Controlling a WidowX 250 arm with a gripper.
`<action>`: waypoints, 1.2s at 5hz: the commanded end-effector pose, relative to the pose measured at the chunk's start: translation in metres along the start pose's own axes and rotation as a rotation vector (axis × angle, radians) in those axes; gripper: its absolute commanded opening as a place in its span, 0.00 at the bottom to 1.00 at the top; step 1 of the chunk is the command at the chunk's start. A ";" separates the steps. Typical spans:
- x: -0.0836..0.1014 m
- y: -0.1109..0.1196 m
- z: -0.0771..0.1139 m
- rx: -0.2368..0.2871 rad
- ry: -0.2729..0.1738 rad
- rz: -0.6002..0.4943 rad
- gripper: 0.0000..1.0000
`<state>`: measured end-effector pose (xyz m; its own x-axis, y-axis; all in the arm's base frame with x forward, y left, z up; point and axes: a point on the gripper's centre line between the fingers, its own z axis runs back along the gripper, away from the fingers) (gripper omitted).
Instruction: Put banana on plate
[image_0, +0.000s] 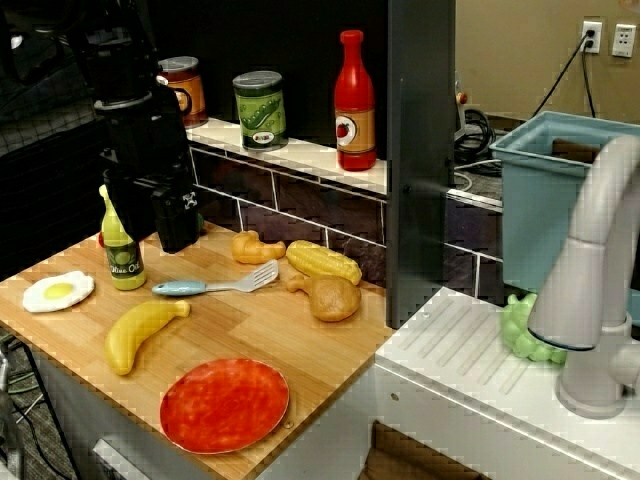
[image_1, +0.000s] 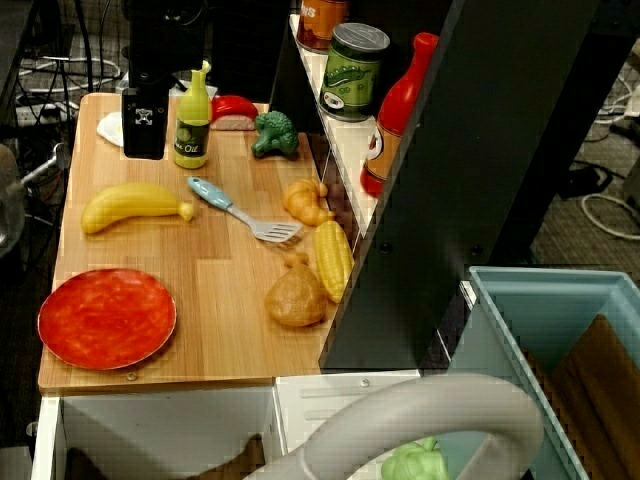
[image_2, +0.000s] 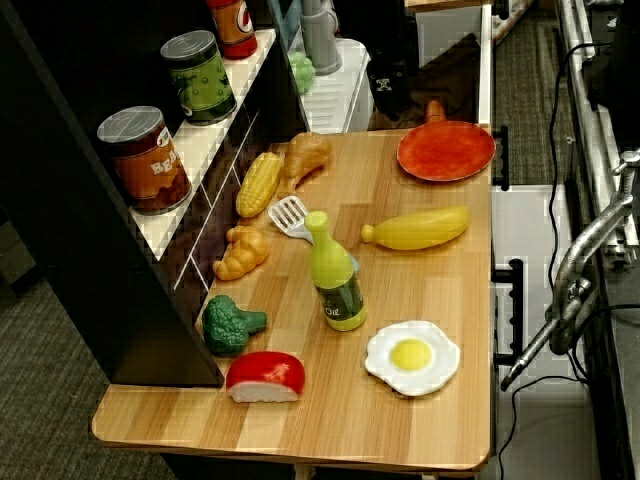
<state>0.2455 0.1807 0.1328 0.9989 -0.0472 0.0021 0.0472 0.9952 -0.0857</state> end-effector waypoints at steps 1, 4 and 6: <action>0.000 0.000 0.000 0.000 0.000 0.000 1.00; -0.005 0.072 -0.016 0.017 0.052 0.103 1.00; -0.033 0.042 -0.029 0.031 -0.050 0.265 1.00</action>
<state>0.2126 0.2191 0.0831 0.9734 0.2283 -0.0170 -0.2288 0.9681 -0.1022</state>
